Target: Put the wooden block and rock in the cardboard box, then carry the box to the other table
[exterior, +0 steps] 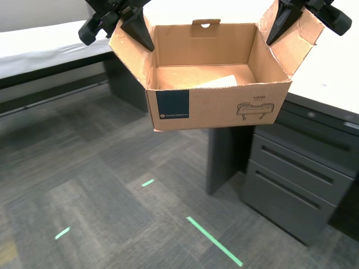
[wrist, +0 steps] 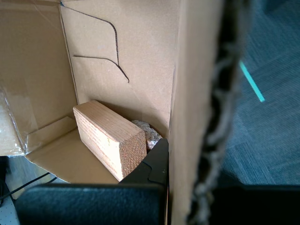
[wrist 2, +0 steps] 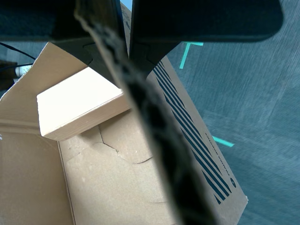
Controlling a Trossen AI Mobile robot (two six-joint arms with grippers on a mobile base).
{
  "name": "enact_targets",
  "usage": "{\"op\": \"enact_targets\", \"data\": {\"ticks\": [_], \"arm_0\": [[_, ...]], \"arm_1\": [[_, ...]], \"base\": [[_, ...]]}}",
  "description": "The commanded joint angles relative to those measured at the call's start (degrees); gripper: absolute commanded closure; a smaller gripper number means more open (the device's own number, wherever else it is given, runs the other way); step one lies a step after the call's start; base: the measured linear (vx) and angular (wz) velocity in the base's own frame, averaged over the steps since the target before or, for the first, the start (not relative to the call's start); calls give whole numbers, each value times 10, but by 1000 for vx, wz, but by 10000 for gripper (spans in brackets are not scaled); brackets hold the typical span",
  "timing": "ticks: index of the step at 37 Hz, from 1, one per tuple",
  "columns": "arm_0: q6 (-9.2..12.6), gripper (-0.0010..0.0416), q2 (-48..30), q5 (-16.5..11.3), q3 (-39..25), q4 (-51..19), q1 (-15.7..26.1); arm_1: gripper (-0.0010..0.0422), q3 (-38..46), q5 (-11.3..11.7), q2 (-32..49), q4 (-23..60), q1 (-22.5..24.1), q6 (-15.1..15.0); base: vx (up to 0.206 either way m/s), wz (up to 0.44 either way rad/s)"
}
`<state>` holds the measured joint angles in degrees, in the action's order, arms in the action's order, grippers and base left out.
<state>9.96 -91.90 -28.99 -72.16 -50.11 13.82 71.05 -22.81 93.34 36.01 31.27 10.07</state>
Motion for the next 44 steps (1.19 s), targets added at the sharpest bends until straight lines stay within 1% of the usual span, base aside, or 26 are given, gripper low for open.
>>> {"op": "enact_targets", "data": {"ticks": [1,10,16,19,24,27,29,31,33,35,38,41,44], "arm_0": [[4,406,0,-19,-1,3,3],[5,407,0,-19,-1,8,3],[6,407,0,-19,-1,10,3],[6,407,0,-19,-1,11,3],[6,407,0,-19,-1,13,3],[5,407,0,-19,-1,19,3],[5,406,0,-19,-1,20,3],[1,407,0,-19,-1,21,3],[-12,406,0,-19,-1,21,3],[-20,407,0,-19,-1,20,3],[-21,406,0,-19,-1,21,3],[-20,406,0,-19,-1,21,3],[-20,406,0,-19,-1,21,3]], "arm_1": [[413,2,-17,0,1,1,-22],[413,2,-17,0,16,0,-51],[413,1,-17,0,16,0,-51],[413,1,-17,0,16,0,-40],[413,1,-18,0,15,0,-9],[413,1,-16,0,8,0,15],[413,1,-16,1,-3,0,48],[413,1,-15,1,-18,0,85],[413,1,-14,1,-34,0,113],[413,1,-14,1,-50,0,137],[413,1,2,1,-67,0,172],[413,1,17,1,-69,0,188],[413,1,19,1,-68,0,189]], "base": [[11,304],[9,253],[5,138],[4,58],[0,0],[0,0],[0,0],[-1,-46],[-2,-46],[-2,-42],[0,0],[0,0],[0,15]]}}
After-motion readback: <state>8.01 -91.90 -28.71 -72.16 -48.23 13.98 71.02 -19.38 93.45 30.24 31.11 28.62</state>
